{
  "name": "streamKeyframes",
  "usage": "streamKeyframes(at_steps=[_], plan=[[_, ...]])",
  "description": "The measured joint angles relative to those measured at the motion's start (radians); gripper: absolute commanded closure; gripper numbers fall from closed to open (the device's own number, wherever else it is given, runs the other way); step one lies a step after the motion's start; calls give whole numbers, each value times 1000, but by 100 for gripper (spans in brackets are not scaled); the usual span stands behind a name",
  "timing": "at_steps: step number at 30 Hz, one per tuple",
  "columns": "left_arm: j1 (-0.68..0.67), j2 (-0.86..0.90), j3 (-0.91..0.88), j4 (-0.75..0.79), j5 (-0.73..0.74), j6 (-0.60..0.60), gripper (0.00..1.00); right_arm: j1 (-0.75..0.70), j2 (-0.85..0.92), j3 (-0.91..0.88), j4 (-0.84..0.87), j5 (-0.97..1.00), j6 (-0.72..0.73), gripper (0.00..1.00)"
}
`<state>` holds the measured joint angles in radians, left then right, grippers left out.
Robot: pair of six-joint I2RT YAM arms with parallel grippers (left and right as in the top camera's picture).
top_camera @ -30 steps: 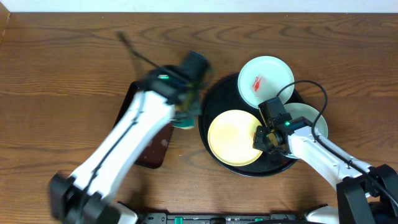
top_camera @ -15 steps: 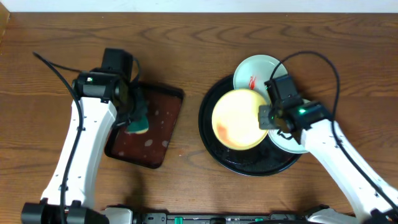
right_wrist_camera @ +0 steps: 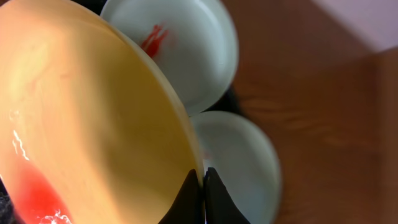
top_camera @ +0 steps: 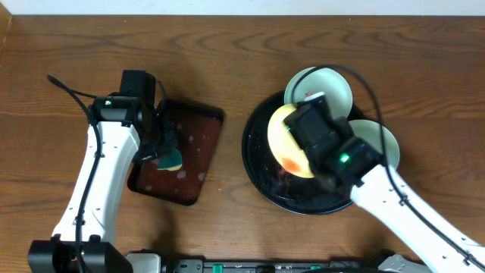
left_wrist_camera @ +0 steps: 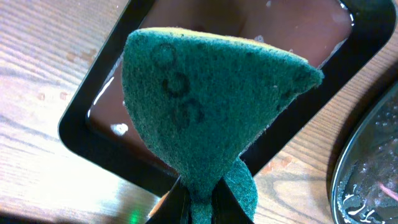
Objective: Clean dirty plates on tray and stack at the side
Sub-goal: 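Lift the yellow plate with the right gripper and tilt it up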
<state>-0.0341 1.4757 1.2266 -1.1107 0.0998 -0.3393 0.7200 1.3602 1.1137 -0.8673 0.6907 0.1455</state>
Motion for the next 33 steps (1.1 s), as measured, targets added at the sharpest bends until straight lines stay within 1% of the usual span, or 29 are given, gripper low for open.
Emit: streamKeyframes(at_steps=[3,7,15,20,23,27,33], plan=[[0,0,-12,19,0,1,92,71,0,0,-4,110,-24,99],[0,0,-35,32,0,1,92,151,0,0,-5,185,-66,99],[0,0,-60,46,-1,1,92,246,0,0,-11,248,-91,99],[0,0,-60,61,-1,2,92,273,0,0,-14,278,-98,99],[0,0,-77,99,-1,8,92,279,0,0,-16,295,-98,99],[0,0,-136,152,-1,9,92,285,0,0,-15,306,-98,99],[0,0,-249,283,-1,16,92,286,0,0,-15,313,-98,99]])
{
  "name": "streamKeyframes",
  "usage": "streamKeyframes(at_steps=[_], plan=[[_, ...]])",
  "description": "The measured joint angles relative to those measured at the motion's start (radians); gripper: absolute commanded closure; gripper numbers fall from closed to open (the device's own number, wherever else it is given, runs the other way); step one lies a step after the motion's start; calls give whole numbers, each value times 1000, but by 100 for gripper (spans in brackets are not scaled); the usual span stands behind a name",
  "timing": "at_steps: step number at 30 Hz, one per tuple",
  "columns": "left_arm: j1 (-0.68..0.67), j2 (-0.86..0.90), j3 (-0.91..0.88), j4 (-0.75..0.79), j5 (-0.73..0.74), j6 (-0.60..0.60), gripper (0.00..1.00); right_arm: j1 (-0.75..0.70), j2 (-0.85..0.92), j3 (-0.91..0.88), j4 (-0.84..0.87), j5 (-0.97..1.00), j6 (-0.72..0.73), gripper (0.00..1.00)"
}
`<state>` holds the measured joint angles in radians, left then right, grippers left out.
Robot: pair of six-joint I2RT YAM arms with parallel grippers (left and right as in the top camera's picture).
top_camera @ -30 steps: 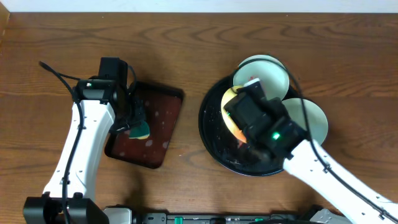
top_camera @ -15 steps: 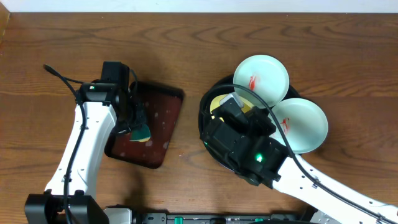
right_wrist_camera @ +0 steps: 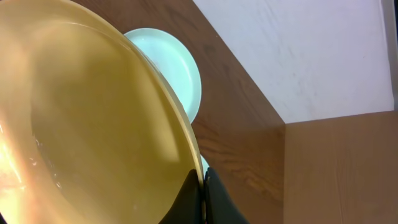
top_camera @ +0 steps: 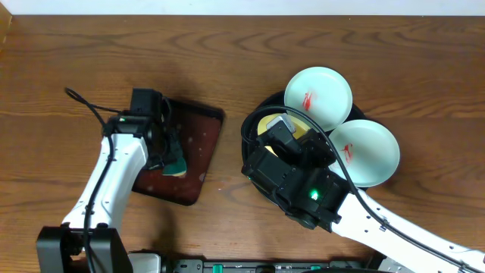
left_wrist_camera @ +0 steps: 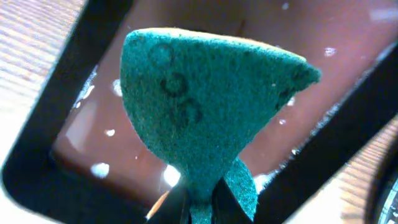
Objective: Clean dirty plates on tray and stack at the side
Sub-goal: 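Lift the yellow plate with the right gripper and tilt it up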
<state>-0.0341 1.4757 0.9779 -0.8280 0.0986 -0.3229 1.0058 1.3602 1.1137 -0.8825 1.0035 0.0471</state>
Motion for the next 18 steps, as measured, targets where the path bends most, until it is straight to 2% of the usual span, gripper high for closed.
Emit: streamKeyframes(at_steps=[6,18], plan=[[0,1,-89,64,0,6,92,0,0,0,0,1,0,99],[0,2,-95,66,0,6,92,0,0,0,0,3,0,99]])
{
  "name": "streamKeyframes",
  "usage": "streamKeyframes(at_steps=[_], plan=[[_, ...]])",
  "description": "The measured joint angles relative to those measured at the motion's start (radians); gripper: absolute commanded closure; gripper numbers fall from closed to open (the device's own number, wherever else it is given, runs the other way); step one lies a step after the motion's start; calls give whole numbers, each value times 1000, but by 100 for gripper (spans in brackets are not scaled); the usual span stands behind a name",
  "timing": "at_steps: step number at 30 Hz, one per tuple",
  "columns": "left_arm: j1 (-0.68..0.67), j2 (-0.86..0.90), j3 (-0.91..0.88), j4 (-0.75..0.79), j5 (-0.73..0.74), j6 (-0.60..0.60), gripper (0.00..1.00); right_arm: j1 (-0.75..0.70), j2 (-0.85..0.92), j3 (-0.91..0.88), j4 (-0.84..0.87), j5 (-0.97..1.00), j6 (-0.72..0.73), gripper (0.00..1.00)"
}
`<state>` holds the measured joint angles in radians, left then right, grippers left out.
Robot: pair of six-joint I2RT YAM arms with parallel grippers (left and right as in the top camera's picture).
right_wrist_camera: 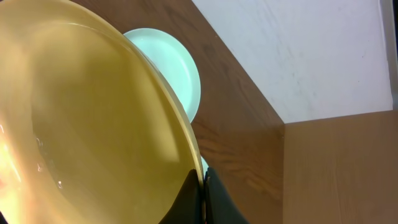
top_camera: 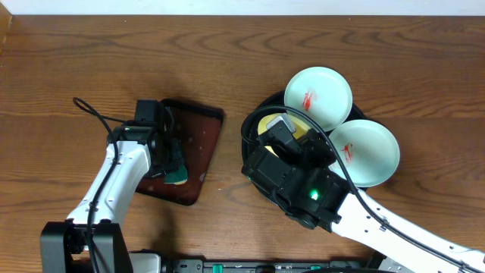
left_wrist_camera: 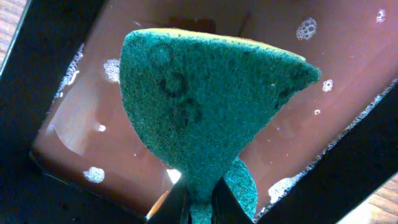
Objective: Clean dirty plates on tray and stack at the side
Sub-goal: 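Lift the yellow plate with the right gripper and tilt it up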
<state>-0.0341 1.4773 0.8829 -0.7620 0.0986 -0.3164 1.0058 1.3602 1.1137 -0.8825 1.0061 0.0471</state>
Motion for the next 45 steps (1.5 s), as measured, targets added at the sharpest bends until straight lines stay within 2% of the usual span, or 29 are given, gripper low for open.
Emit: streamKeyframes(at_steps=[10,25,45], plan=[[0,0,0,0,0,0,91,0,0,0,0,3,-15,99],[0,0,0,-2,0,0,91,140,0,0,45,264,-241,99],[0,0,0,-1,0,0,91,150,0,0,73,311,-267,99]])
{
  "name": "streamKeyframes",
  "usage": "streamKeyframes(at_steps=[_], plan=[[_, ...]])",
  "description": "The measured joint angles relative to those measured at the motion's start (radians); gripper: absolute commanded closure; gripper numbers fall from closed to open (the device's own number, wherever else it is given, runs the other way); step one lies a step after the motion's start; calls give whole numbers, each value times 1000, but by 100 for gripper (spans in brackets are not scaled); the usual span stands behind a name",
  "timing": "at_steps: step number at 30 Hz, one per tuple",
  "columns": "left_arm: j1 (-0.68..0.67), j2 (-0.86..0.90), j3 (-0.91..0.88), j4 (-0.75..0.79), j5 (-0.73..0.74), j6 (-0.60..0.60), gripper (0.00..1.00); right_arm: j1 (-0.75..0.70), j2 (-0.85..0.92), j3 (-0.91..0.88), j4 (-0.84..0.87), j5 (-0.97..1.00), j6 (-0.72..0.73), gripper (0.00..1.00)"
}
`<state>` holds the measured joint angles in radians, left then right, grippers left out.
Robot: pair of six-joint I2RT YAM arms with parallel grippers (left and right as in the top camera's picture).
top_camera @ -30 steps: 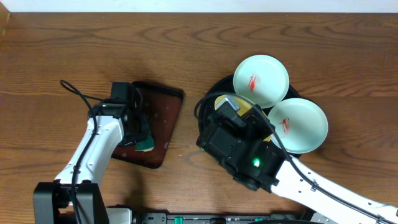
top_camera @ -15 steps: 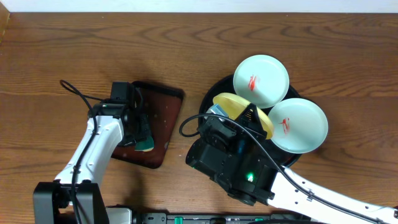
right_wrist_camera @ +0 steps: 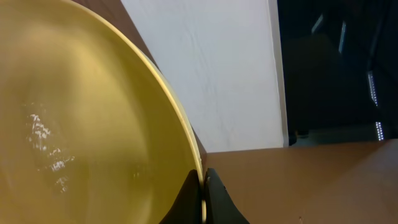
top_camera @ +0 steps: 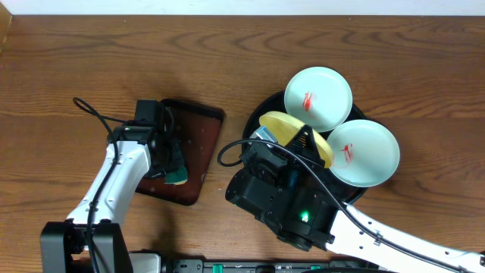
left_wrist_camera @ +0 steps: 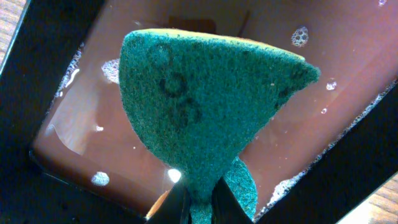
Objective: Clean dirty plates on tray and stack at the side
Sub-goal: 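Lift the yellow plate with the right gripper and tilt it up, then carry the yellow plate right and set it on the table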
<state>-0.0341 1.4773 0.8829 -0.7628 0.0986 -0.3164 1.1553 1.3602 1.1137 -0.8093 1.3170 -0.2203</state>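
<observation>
My right gripper [right_wrist_camera: 202, 193] is shut on the rim of a yellow plate [right_wrist_camera: 87, 124], which stands tilted on edge over the round black tray [top_camera: 258, 129]; the yellow plate [top_camera: 295, 135] shows above the arm. Two pale green plates with red smears, one [top_camera: 318, 97] at the back and one [top_camera: 364, 152] to the right, rest on that tray. My left gripper [left_wrist_camera: 200, 208] is shut on a green sponge [left_wrist_camera: 211, 99] held low over the soapy water of the rectangular black tray [left_wrist_camera: 37, 62]. The sponge [top_camera: 177, 176] sits near that tray's front edge.
The rectangular tray [top_camera: 208, 114] of brown soapy water lies left of centre on the wooden table [top_camera: 227, 61]. My right arm covers the round tray's front. A white wall and a dark gap show behind the yellow plate in the right wrist view.
The right gripper has tipped the yellow plate steeper and higher; its view now shows wall instead of the green plates. The right arm has shifted left and forward. The left gripper and sponge have stayed put.
At first my right gripper held the smeared yellow plate low over the round tray, and my left held the sponge above the rectangular tray. Then the plate was raised and the sponge brought down to the soapy water. Now the plate stands steeply tilted.
</observation>
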Motion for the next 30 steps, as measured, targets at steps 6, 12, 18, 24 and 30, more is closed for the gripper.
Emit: streamKeyframes(at_steps=[6,12,18,24,30], plan=[[0,0,0,0,0,0,91,0,0,0,10,0,0,99],[0,0,0,0,0,0,91,5,0,0,11,-10,0,99],[0,0,0,0,0,0,91,18,0,1,-5,-54,12,99],[0,0,0,-7,0,0,91,11,0,1,-50,-150,80,99],[0,0,0,-11,0,0,91,2,0,2,-91,-204,141,99]])
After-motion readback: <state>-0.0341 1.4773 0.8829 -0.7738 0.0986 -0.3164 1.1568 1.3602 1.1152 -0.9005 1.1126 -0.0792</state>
